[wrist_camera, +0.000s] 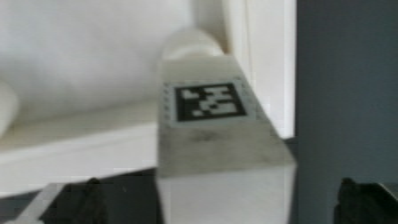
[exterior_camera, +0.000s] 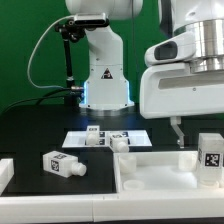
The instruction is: Assemble one leg
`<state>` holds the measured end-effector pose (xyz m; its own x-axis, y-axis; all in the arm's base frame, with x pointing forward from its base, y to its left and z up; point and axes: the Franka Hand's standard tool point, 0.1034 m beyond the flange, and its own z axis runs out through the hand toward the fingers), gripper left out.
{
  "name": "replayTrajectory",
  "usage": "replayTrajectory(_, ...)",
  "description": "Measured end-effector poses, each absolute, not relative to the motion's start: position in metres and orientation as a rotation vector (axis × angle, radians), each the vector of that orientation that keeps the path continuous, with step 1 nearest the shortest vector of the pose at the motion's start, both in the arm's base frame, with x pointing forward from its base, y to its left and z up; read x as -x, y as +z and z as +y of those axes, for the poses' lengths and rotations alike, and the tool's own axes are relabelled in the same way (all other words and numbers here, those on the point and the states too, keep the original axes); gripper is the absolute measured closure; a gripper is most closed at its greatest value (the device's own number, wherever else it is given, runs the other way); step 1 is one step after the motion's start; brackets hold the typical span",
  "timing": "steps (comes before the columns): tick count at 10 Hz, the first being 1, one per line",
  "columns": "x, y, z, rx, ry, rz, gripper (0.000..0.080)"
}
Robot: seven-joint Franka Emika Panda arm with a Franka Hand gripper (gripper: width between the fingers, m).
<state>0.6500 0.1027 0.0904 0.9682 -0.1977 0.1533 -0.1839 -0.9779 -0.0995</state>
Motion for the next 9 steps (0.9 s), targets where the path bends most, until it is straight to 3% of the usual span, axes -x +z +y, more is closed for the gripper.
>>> replayTrajectory(4,-0.6479,0.0855,0.0964,3.036,-0.126,0.342,0.015)
replayTrajectory(7,-0.6479,0.0854,0.0963,2.997,-0.116,0.565,0.0516)
replayTrajectory(9,-0.6474,0.0849,0.0968,2.924,-0.101,0.845,0.0515)
